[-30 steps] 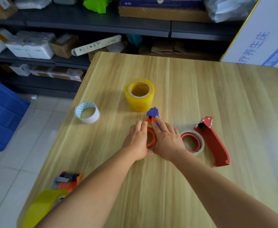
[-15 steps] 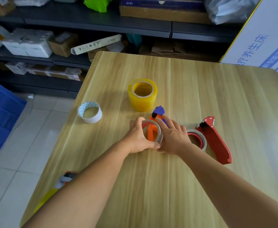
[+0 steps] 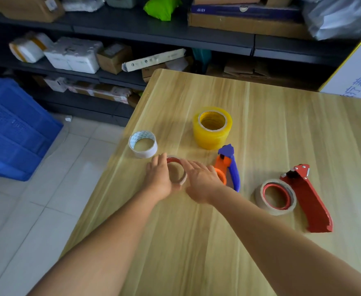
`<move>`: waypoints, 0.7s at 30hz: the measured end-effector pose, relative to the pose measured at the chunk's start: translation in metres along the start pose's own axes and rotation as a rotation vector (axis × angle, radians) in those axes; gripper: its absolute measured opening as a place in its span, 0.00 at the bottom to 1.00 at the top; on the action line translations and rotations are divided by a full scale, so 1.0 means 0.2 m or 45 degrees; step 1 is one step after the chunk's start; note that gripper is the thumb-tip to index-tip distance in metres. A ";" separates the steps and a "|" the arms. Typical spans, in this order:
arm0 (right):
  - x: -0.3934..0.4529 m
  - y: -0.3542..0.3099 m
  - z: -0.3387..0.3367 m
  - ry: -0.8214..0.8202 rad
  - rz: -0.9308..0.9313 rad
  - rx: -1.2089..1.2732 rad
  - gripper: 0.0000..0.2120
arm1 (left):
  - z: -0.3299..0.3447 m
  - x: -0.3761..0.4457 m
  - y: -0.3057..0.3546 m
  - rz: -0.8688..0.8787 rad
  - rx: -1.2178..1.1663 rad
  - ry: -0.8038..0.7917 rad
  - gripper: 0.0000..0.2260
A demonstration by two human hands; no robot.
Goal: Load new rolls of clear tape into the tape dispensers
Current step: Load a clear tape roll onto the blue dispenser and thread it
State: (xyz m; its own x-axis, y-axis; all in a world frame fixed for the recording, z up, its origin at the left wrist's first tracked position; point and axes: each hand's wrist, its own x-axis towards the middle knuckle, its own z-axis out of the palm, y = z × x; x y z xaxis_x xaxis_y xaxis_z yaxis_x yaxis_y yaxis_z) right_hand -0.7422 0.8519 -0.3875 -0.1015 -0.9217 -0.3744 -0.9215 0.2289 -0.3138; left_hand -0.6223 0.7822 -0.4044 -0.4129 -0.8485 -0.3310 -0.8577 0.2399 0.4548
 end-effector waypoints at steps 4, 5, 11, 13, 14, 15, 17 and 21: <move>0.05 -0.04 0.01 -0.077 0.006 0.001 0.40 | 0.00 0.02 -0.05 0.000 0.056 -0.010 0.43; 0.06 -0.04 0.01 -0.080 0.011 -0.002 0.40 | 0.00 0.03 -0.06 0.009 0.065 -0.014 0.43; 0.09 -0.02 -0.03 -0.057 0.004 -0.019 0.40 | -0.04 0.09 -0.05 0.106 0.228 -0.011 0.44; 0.11 0.00 -0.07 0.028 0.013 0.037 0.38 | -0.05 0.12 -0.02 0.149 0.199 -0.035 0.46; 0.13 0.01 -0.10 0.088 0.025 0.060 0.38 | -0.06 0.13 0.01 0.180 0.159 -0.032 0.46; 0.14 0.03 -0.13 0.160 0.041 0.078 0.37 | -0.07 0.15 0.03 0.219 0.116 -0.015 0.44; 0.17 0.07 -0.20 0.302 0.090 0.078 0.35 | -0.08 0.18 0.09 0.261 0.028 0.025 0.38; 0.24 0.16 -0.30 0.429 0.232 0.048 0.35 | -0.11 0.27 0.22 0.266 -0.112 0.013 0.32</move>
State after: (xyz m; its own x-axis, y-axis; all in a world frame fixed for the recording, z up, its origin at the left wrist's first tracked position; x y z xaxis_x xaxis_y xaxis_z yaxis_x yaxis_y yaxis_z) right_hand -0.7985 0.7958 -0.3642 -0.3855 -0.9147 -0.1215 -0.8632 0.4040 -0.3027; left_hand -0.6748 0.7363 -0.3843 -0.5751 -0.7895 -0.2142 -0.7239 0.3691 0.5829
